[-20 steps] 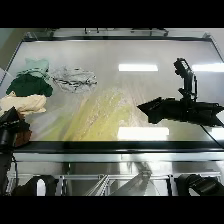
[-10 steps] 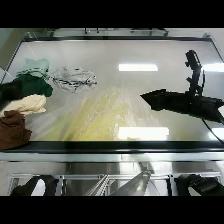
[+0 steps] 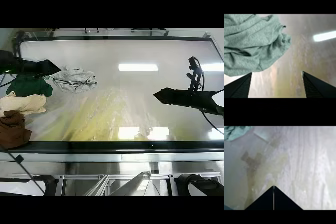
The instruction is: Fold the shirts.
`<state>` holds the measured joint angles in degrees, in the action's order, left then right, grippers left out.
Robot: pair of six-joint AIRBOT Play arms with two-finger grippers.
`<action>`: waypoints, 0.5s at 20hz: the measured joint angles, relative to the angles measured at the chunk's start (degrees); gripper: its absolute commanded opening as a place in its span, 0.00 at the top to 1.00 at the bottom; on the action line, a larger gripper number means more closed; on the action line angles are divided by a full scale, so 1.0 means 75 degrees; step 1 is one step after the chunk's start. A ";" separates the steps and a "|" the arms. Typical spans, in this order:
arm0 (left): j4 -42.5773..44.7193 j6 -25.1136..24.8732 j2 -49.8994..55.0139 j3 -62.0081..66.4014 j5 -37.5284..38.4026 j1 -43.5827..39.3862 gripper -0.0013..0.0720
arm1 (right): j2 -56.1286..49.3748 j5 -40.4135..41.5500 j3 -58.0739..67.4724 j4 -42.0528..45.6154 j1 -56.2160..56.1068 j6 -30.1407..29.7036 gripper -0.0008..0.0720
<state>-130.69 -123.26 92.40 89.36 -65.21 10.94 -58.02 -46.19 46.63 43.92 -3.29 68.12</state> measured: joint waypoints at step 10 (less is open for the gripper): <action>0.3797 0.1180 0.3066 0.3293 0.0262 -0.1507 0.01 | -0.0775 -0.0017 0.0000 0.0003 0.0087 -0.0286 0.96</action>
<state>-102.21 -114.41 115.39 114.06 -63.24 -0.36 -63.83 -46.33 46.63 43.94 -2.63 65.98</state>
